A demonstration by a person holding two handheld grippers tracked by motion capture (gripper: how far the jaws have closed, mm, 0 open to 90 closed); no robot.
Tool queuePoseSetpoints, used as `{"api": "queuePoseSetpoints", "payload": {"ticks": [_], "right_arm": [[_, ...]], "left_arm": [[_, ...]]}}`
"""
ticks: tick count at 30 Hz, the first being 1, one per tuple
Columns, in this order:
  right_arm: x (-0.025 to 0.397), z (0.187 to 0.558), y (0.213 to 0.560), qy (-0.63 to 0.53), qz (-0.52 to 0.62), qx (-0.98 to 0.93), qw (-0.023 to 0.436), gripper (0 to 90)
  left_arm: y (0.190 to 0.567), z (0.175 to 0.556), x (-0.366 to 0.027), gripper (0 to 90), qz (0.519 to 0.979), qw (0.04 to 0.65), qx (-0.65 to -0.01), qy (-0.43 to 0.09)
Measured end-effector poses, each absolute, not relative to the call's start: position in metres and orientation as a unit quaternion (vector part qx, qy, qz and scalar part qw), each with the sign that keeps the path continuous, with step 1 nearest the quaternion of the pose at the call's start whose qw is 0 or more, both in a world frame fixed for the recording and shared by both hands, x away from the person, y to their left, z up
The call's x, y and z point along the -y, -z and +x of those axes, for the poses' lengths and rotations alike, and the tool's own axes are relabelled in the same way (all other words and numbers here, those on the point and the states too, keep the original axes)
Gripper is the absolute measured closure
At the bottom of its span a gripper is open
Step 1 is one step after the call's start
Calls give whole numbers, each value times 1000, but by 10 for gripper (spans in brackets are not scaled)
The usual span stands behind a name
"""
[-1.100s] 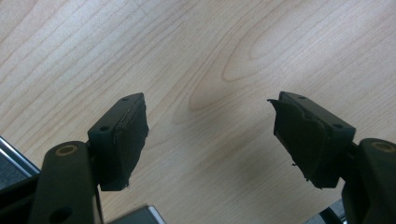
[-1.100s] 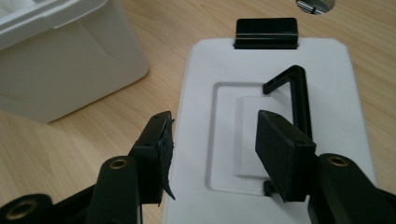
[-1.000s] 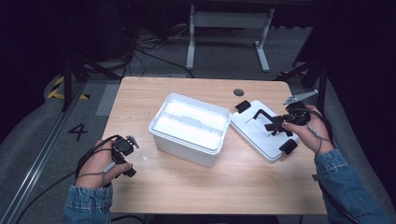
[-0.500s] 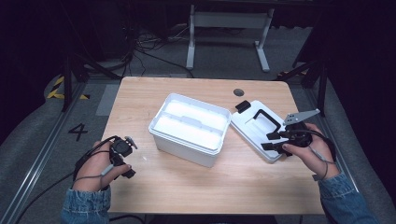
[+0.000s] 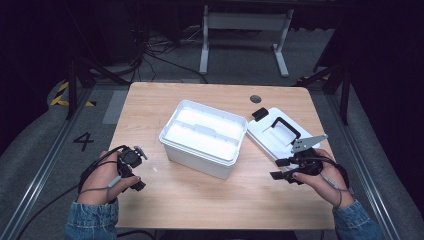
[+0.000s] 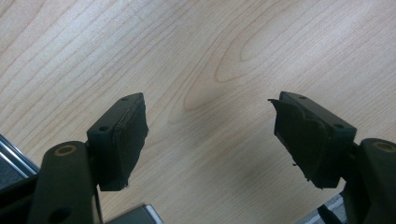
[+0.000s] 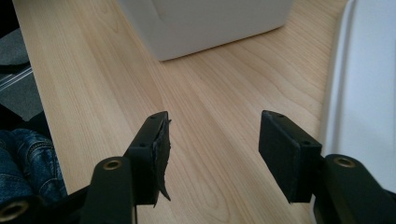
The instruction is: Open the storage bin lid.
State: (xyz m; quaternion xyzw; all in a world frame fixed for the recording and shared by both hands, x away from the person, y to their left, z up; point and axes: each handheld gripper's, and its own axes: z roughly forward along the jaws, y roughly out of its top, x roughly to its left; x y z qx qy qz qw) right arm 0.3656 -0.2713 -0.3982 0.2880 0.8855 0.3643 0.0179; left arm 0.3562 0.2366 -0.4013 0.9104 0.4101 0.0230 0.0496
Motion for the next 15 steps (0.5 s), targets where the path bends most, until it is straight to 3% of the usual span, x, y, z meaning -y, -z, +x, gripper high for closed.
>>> {"api": "queuePoseSetpoints", "payload": {"ticks": [15], "right_arm": [[251,362,427,-359,283,-889,-3,436]], "left_arm": [[403,357,-237,264,911,48,-409,-22]]}}
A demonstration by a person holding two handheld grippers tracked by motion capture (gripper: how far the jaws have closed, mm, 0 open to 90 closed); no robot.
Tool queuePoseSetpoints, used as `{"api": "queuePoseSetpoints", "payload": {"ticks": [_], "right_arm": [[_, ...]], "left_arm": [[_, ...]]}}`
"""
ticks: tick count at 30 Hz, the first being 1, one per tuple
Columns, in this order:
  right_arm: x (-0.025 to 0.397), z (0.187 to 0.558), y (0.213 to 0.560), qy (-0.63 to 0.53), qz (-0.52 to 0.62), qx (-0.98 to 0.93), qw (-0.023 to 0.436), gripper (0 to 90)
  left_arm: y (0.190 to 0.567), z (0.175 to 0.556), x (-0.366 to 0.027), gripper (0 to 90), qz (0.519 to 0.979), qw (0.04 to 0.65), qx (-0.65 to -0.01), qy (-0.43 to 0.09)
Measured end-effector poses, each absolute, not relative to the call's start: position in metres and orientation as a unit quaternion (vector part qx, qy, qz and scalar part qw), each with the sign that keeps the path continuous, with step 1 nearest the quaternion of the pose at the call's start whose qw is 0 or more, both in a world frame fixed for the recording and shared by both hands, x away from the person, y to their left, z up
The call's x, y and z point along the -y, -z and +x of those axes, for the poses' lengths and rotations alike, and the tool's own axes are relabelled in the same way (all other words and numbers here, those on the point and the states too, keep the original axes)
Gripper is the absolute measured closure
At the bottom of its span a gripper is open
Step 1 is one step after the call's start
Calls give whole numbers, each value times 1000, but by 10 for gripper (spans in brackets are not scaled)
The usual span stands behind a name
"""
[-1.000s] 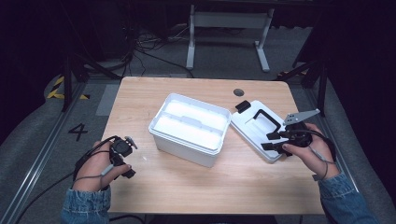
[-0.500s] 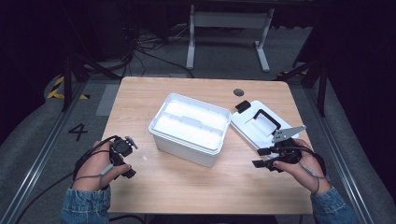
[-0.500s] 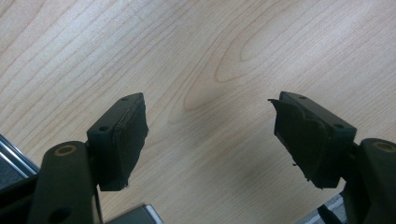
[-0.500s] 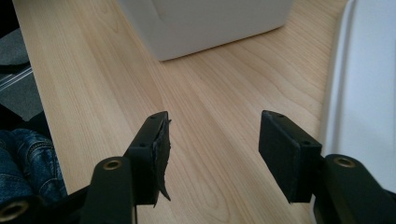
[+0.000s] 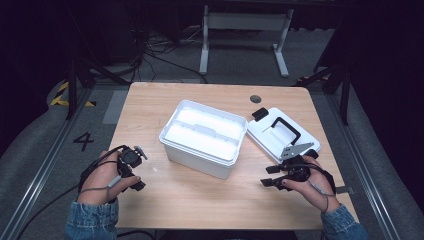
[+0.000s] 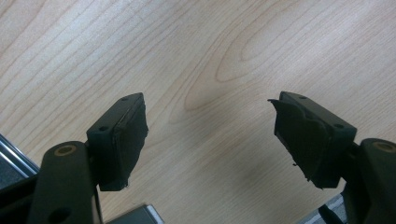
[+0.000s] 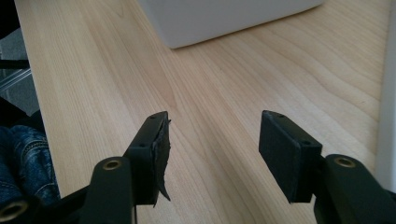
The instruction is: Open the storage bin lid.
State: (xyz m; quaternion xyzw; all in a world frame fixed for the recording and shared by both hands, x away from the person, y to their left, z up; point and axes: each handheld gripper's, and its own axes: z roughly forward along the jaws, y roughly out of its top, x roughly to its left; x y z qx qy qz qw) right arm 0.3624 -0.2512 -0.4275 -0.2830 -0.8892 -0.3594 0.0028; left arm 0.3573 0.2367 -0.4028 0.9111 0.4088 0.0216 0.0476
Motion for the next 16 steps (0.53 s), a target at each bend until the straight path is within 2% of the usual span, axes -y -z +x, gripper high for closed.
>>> {"api": "queuePoseSetpoints", "payload": {"ticks": [16], "right_arm": [[237,359,456,362,-267,893,-14,418]], "left_arm": [[404,361,-236,263,913,45,-405,-15]]}}
